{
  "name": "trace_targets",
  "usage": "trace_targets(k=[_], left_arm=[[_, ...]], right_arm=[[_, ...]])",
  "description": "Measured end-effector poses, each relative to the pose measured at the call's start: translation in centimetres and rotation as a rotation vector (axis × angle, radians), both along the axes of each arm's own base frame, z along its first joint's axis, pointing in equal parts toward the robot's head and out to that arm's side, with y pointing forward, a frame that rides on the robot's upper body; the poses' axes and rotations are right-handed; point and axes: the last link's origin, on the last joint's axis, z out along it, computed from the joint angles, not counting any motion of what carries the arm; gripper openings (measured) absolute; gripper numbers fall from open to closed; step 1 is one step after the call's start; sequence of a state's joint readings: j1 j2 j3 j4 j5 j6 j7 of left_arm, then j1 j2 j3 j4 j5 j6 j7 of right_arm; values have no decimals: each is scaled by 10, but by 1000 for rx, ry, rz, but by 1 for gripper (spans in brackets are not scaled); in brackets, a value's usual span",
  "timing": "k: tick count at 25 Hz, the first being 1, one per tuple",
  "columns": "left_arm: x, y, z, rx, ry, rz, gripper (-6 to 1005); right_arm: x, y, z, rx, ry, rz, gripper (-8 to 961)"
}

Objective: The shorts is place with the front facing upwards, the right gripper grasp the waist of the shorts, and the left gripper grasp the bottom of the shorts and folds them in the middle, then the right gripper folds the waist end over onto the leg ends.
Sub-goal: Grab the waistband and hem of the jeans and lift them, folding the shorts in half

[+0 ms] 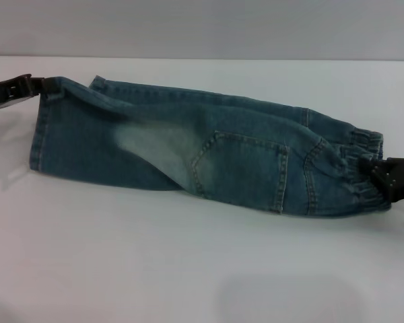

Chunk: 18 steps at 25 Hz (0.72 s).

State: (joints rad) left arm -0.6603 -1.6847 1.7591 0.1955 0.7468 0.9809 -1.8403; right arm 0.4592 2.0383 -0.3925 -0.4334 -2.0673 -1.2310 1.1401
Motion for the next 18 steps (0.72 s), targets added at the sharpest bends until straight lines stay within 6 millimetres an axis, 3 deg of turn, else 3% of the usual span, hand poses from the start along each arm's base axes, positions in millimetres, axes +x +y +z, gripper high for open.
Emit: trace_targets(k=[18], left_arm=[[9, 8, -11, 35, 28, -22, 131]], right_arm=[[-3, 13, 8, 87, 25, -13, 1]])
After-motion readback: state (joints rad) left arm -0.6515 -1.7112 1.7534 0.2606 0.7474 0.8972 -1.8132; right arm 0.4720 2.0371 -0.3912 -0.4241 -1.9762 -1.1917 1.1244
